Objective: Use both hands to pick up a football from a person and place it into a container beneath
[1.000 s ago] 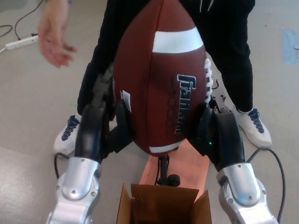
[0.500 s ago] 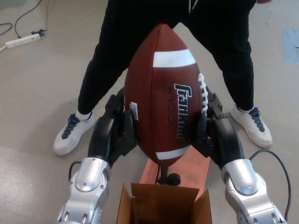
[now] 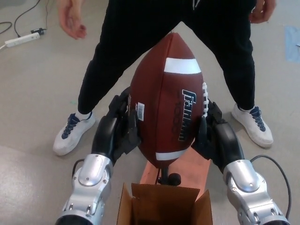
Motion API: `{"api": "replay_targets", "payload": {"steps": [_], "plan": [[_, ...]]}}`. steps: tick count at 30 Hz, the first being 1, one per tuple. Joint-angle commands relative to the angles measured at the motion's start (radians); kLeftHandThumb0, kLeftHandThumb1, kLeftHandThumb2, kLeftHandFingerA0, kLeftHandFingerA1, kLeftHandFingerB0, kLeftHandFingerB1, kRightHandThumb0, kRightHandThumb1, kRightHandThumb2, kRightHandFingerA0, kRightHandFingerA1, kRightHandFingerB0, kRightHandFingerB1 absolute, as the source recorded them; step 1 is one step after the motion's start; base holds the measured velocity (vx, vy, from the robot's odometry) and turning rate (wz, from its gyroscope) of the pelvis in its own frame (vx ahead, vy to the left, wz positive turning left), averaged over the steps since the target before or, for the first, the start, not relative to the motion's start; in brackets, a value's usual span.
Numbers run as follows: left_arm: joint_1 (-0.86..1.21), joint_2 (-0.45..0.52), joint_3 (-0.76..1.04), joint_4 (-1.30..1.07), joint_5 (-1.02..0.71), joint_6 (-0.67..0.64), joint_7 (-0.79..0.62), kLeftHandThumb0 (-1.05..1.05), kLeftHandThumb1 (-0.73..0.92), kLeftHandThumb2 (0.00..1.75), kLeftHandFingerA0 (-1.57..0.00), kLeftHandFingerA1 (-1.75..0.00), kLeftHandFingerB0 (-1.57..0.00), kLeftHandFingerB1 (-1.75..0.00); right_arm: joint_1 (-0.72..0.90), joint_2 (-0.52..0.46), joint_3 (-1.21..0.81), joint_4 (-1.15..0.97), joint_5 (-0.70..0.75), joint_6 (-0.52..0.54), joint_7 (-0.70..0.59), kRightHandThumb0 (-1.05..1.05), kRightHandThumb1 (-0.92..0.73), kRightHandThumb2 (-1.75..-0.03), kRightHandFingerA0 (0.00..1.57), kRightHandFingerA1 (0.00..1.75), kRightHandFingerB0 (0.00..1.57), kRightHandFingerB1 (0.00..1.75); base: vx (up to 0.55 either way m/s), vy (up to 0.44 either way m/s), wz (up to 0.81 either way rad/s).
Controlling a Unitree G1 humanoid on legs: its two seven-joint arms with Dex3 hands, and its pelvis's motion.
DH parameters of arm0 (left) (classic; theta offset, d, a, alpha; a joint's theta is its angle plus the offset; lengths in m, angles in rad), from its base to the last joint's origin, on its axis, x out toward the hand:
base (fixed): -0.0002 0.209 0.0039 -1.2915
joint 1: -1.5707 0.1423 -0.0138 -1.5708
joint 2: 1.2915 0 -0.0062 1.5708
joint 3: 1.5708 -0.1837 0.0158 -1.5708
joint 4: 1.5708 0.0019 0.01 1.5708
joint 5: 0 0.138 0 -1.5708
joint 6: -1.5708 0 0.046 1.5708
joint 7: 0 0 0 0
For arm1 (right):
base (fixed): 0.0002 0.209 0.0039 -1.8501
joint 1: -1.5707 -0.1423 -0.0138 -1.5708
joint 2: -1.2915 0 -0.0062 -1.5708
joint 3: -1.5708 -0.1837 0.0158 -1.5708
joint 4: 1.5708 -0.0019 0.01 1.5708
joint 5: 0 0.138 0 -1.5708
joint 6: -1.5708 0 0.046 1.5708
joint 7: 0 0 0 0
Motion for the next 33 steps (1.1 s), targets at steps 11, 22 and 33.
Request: {"api": "replay_targets", "payload": {"steps": [11,22,33], "plan": [[0.041,0.313,0.099,0.167,-0.038,-0.033,-0.187,-0.74,0.72,0.93,0.0,-0.13,0.0,-0.15,0.0,-0.226,-0.086,0.167,-0.029,-0.081,-0.031,-0.74,-0.81,-1.17,0.0,0.25,0.02,0.21,0.0,0.0,0.0],[0.121,0.496,0.183,0.31,-0.025,-0.094,-0.234,-0.86,0.85,1.18,0.0,-0.14,0.0,-0.11,0.029,-0.291,-0.207,0.195,0.03,-0.11,-0.012,-0.83,-0.82,-1.13,0.07,0.28,0.06,0.18,0.0,0.0,0.0],[0.155,0.493,0.233,0.356,-0.032,-0.106,-0.243,-0.84,0.79,1.02,0.0,-0.15,0.0,-0.08,0.037,-0.24,-0.186,0.224,-0.026,-0.131,-0.104,-0.69,-0.77,-1.12,0.03,0.4,0.02,0.28,0.0,0.0,0.0]]}}
